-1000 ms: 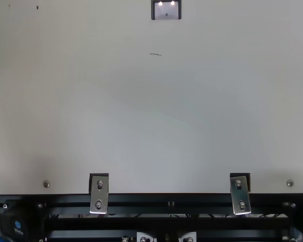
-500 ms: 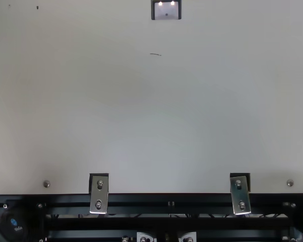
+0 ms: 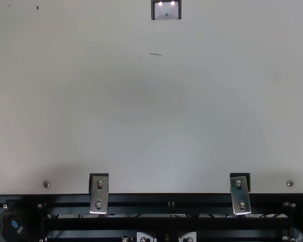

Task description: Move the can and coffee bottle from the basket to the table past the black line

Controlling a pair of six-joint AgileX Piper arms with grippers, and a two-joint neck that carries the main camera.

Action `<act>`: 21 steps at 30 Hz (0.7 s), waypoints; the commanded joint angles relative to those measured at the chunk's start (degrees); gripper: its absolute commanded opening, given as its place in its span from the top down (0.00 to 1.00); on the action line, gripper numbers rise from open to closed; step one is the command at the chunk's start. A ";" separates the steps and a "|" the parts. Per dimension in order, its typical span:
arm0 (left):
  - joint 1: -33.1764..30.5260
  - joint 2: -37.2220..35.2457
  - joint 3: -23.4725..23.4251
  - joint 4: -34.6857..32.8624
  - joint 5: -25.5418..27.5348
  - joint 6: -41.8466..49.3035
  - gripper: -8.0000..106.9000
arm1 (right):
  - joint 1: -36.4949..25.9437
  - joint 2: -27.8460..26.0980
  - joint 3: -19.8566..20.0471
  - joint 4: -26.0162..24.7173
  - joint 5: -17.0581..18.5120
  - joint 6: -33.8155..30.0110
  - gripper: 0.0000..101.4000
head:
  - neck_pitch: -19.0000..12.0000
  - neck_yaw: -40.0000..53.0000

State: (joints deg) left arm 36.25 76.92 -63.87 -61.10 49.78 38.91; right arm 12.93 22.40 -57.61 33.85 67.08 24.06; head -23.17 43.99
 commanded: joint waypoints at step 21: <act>-6.80 -13.48 2.79 -11.08 20.12 -45.79 0.84 | 0.00 0.00 0.00 0.00 0.00 0.00 0.00 | -1.72 0.89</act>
State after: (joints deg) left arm 30.06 63.87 -61.44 -71.13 69.57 -3.01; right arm 12.93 22.40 -57.61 33.85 67.08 24.06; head -23.17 44.28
